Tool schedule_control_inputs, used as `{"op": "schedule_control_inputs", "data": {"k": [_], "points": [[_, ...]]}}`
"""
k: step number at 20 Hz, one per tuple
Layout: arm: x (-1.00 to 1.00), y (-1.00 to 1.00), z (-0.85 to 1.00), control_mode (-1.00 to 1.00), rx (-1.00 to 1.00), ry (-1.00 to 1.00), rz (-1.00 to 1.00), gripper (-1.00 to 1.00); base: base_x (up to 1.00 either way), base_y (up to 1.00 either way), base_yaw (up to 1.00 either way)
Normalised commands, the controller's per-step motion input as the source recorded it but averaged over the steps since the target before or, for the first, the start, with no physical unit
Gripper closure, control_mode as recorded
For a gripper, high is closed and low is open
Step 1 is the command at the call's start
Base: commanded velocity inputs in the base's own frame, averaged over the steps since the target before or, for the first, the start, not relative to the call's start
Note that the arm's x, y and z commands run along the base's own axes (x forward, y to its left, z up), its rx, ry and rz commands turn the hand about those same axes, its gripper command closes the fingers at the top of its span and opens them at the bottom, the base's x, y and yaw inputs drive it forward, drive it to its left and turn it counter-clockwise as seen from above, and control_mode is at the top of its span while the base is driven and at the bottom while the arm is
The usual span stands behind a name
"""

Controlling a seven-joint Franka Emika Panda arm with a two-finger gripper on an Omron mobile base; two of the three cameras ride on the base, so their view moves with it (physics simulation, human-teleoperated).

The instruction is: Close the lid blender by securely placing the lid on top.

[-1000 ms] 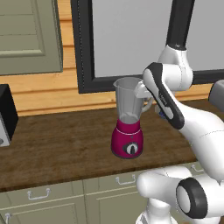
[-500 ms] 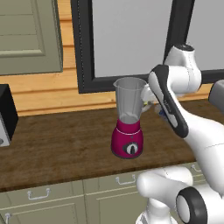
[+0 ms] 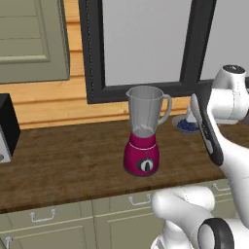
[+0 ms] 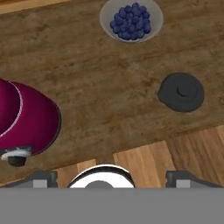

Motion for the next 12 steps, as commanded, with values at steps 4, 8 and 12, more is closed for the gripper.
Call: {"op": "schedule_control_inputs", "data": {"k": [4,8,12], "points": [[0.03,-1.0,-0.45,-1.0,0.0,0.06,-0.27,-1.0,0.0,0.0,0.0],[0.18,-1.0,-0.64,-1.0,0.05,0.16,-0.17,-1.0,0.0,0.0,0.0],[0.26,-0.93,-0.73,-1.0,0.17,0.11,0.0,-1.0,0.0,0.0,0.0]]}}
